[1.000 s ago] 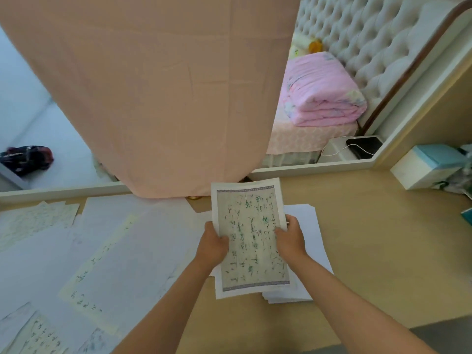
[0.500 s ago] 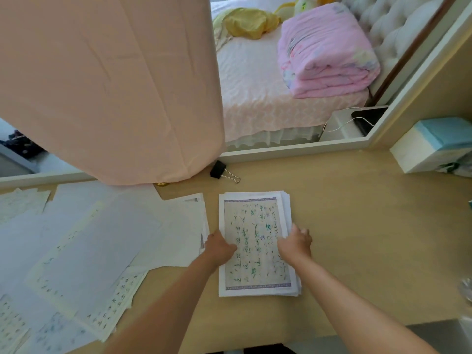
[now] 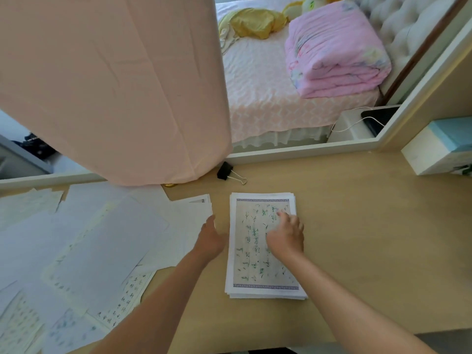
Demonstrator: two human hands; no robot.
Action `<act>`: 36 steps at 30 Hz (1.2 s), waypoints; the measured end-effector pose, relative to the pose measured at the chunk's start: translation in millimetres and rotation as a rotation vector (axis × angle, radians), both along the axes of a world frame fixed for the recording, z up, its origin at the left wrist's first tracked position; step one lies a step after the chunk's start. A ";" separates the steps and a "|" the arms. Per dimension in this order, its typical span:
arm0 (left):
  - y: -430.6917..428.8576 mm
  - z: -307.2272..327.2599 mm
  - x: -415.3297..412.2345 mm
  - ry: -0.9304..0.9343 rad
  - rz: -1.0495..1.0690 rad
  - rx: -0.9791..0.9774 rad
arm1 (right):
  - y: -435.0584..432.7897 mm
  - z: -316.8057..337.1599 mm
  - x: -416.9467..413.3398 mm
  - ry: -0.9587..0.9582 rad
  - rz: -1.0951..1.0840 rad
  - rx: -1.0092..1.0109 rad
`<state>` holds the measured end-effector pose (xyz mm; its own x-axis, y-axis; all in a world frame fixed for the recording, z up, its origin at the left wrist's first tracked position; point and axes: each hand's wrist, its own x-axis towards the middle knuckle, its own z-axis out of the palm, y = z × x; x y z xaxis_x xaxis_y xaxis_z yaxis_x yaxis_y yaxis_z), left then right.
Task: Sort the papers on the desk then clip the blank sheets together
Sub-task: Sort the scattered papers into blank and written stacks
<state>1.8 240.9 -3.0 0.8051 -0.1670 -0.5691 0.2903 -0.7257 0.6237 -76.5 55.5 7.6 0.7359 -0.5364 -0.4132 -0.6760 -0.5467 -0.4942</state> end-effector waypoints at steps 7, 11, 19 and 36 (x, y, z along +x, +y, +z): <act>109.7 8.0 41.4 -0.104 -0.027 0.066 | 118.3 1.6 62.2 -0.035 0.218 0.392; 205.6 4.6 66.1 -0.134 -0.025 0.202 | 197.9 -8.4 90.3 0.030 0.296 0.395; 375.6 -16.9 99.5 -0.127 -0.080 0.571 | 297.9 -33.1 134.5 0.043 0.286 0.193; 445.3 -36.6 116.0 -0.171 0.013 0.346 | 369.5 -47.5 172.3 0.028 0.054 0.154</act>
